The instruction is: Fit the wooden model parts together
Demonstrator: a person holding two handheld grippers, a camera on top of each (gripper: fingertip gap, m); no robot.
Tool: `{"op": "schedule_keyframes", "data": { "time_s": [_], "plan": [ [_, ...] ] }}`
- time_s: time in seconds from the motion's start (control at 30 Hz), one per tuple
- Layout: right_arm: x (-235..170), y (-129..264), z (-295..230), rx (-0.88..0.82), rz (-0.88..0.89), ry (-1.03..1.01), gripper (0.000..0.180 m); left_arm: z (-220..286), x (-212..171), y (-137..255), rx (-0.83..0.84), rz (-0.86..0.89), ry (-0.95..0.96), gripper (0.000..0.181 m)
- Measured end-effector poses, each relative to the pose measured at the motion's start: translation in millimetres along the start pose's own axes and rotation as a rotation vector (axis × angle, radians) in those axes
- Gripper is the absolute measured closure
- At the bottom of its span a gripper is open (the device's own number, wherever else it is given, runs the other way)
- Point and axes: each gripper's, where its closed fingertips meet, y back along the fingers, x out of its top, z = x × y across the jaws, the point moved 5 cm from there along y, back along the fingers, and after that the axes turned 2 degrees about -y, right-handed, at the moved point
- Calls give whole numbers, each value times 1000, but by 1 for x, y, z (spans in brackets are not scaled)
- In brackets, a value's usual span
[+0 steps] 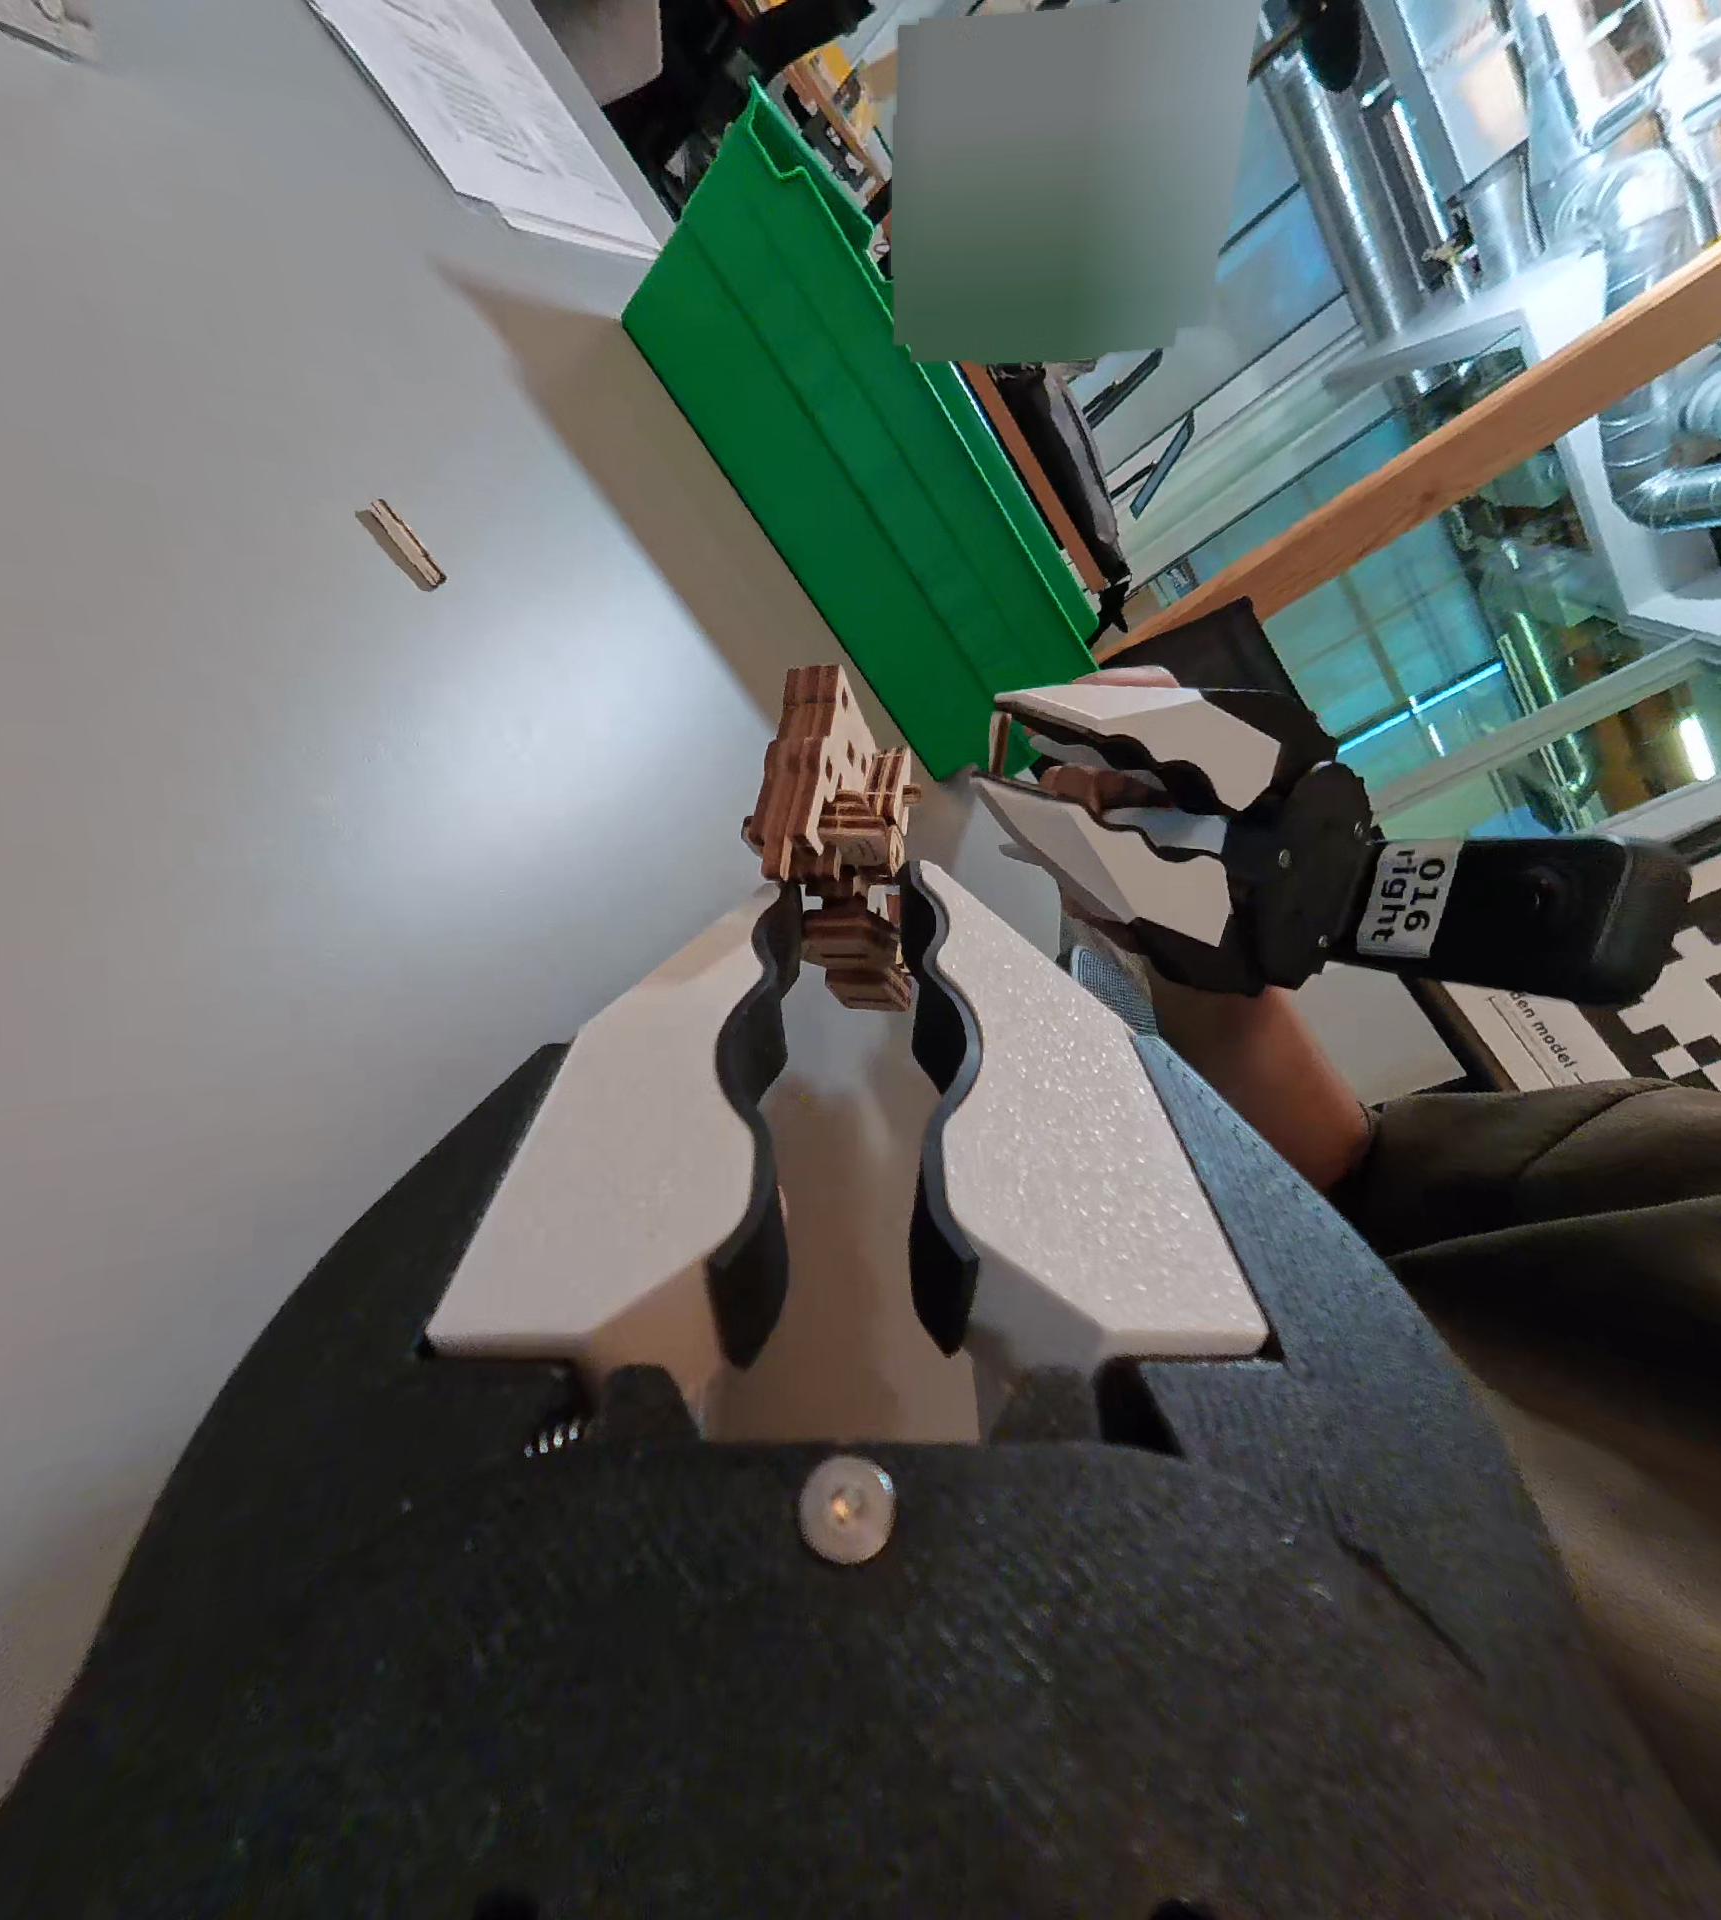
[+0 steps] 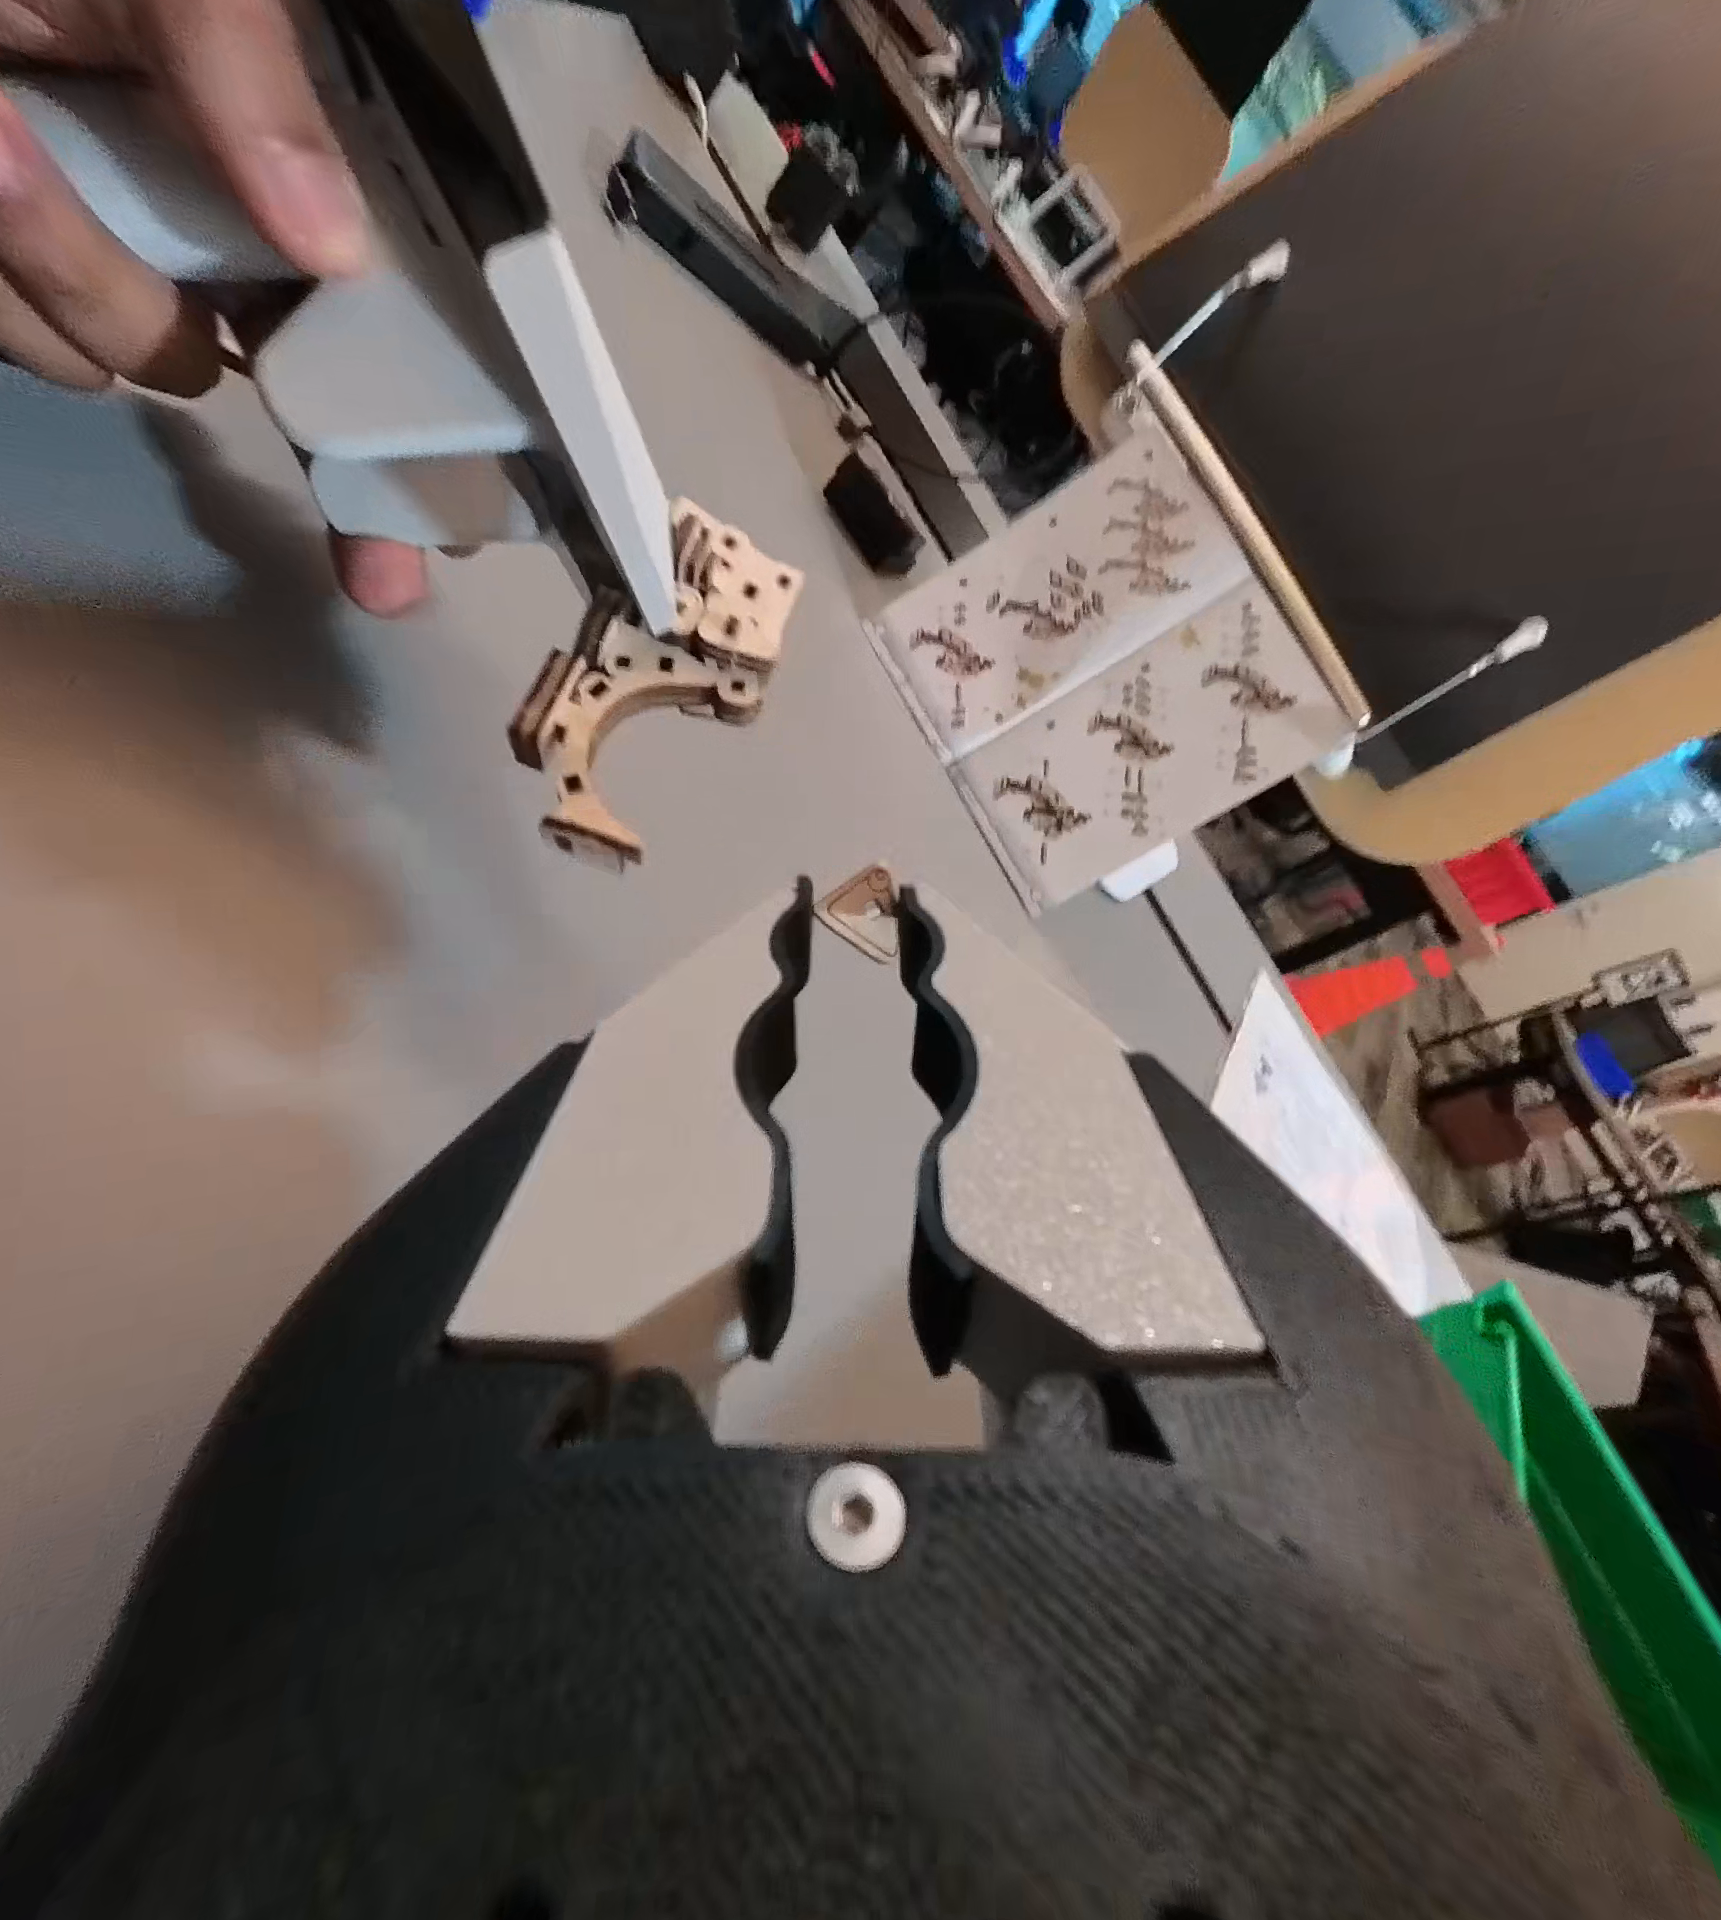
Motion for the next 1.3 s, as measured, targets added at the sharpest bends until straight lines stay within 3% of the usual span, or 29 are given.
{"op": "schedule_keyframes", "data": {
  "time_s": [0.47,1.3],
  "plan": [
    [-72,42,-15,146,-395,-264,165,0,-12,-11,4,-69,-72,163],
    [-69,37,-36,264,-437,-317,164,-2,-15,-14,-36,-92,-26,163]
  ]
}}
